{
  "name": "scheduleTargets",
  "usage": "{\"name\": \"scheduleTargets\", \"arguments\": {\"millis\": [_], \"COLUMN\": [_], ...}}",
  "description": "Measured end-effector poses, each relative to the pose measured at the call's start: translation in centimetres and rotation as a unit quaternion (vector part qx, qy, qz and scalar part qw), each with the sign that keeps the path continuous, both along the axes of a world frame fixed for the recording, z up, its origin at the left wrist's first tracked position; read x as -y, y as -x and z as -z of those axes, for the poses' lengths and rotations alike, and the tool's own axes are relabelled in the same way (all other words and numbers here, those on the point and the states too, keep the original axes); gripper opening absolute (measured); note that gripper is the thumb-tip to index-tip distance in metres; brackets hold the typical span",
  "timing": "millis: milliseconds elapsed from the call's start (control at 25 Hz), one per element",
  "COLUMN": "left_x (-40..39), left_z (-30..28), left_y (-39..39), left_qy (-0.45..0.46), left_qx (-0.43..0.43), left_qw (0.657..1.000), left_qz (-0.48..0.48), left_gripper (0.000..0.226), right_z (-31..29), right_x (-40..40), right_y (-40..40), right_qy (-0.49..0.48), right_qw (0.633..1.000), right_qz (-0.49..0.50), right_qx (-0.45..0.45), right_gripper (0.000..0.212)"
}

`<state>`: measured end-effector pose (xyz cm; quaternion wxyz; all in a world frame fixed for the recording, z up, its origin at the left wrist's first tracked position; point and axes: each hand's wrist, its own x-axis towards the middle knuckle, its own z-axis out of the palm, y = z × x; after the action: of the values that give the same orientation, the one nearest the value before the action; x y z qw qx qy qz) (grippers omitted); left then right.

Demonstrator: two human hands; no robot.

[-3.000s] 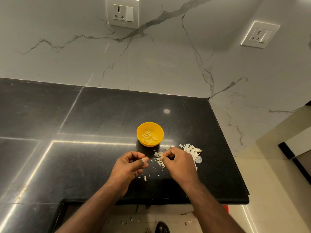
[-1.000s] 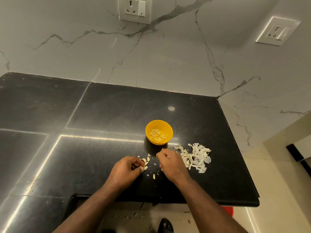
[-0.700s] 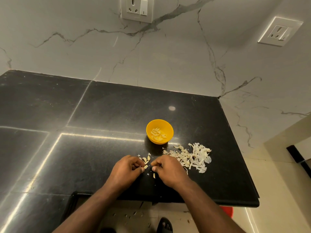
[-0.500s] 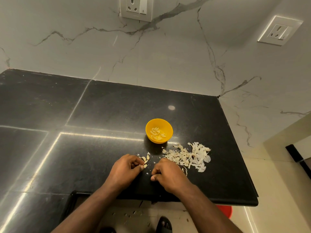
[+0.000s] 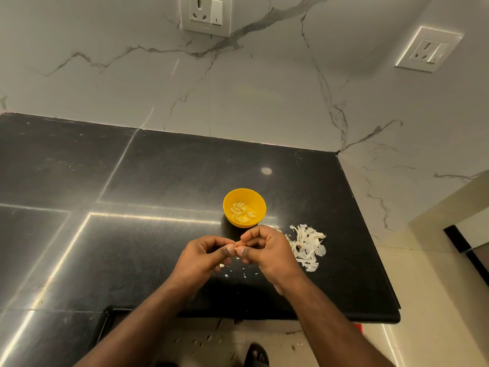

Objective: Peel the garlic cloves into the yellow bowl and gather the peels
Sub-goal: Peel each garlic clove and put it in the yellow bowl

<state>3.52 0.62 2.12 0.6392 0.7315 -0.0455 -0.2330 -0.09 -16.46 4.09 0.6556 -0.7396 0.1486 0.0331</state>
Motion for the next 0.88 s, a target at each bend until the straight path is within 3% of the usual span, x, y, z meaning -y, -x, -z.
{"name": "scheduleTargets", "arguments": {"millis": [160,440,520,680,880], "left_x": [0.7,2.6,3.0,3.0,3.0], "left_z": [0.0,0.5,0.3,0.2,0.4], "left_y": [-0.3,-0.3,-0.3,-0.5,0.0], "left_qy": [-0.001,0.032,0.034,-0.036,-0.048], "left_qx": [-0.023,-0.117,-0.107,0.022,0.099], "left_qw": [1.000,0.993,0.993,0.998,0.993], "left_qz": [0.017,-0.011,-0.032,-0.044,-0.040], "left_gripper": [0.012,0.012,0.010,0.010,0.008], "right_z": [0.0,0.3,0.4,0.6,0.4], "right_x": [0.2,0.3,0.4,1.0,1.1], "right_y": [0.3,0.8,0.7,0.1,-0.3], "right_qy": [0.128,0.215,0.199,0.055,0.000], "right_qw": [0.991,0.972,0.976,0.996,0.998], "right_qz": [-0.006,0.030,0.041,0.057,0.062], "right_qx": [0.040,0.091,0.084,0.030,-0.010], "right_gripper": [0.025,0.032,0.028,0.019,0.025]}}
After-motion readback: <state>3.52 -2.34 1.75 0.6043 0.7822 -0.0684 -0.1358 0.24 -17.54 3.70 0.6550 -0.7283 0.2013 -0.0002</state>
